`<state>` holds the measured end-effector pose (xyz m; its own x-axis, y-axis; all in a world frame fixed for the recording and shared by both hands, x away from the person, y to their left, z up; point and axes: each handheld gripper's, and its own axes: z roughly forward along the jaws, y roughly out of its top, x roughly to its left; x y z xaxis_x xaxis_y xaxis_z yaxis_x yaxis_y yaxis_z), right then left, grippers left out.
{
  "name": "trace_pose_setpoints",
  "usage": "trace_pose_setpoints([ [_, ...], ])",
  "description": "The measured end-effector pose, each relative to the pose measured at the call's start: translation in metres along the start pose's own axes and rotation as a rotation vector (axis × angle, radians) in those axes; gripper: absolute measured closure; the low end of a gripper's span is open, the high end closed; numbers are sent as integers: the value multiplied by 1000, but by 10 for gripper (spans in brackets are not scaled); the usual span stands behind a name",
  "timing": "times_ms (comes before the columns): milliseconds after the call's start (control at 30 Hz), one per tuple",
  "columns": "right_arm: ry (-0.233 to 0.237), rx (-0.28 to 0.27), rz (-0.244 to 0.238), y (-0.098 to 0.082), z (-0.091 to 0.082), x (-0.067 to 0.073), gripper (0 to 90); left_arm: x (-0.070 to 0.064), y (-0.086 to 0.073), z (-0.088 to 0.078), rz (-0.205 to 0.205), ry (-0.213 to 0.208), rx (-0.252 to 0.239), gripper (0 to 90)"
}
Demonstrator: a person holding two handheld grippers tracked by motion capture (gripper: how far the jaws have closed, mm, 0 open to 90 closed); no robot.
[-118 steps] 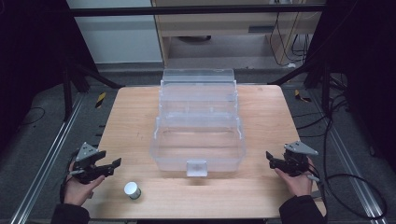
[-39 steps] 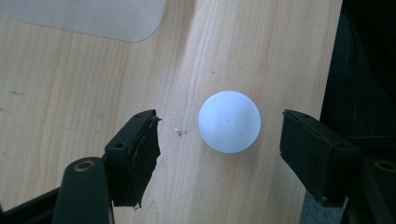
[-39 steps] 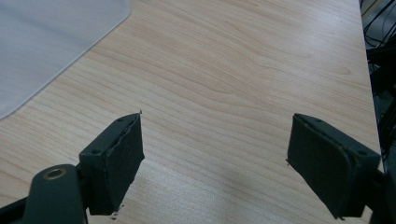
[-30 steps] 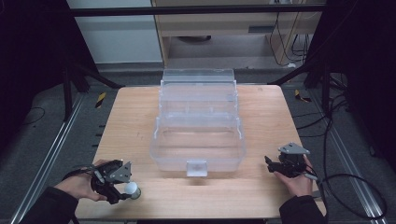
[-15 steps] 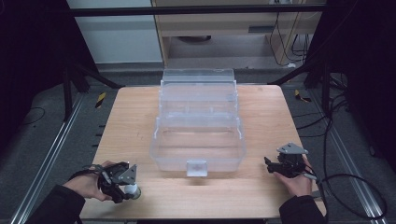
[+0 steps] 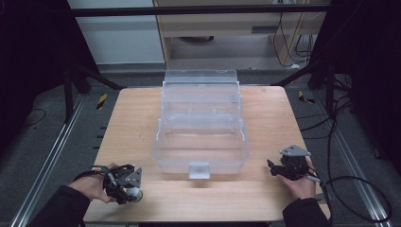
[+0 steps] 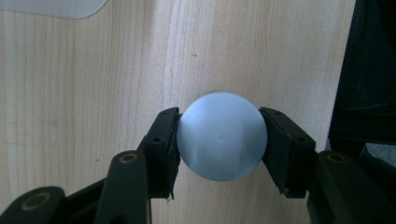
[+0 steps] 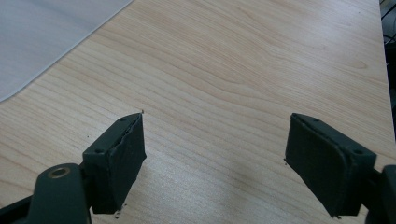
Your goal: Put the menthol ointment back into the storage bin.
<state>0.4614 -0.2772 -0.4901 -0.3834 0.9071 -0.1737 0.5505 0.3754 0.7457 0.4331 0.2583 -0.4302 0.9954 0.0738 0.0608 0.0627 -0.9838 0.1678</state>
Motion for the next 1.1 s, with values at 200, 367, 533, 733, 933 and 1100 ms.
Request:
trace_pose_setpoints([
  [200,-1,1,4,0,0,0,200,0,3,0,-2,1,15,497],
  [367,3,4,0,0,0,0,200,2,4,-3,-17,2,13,499],
  [533,3,4,0,0,0,0,200,3,4,-16,-35,19,3,499],
  [733,6,3,6,-1,0,1,200,7,4,-33,-55,38,-20,499],
  [933,8,6,3,-1,0,1,199,15,6,-56,-74,67,-46,500],
  [1100,6,8,5,0,0,1,199,24,10,-80,-86,97,-56,500],
])
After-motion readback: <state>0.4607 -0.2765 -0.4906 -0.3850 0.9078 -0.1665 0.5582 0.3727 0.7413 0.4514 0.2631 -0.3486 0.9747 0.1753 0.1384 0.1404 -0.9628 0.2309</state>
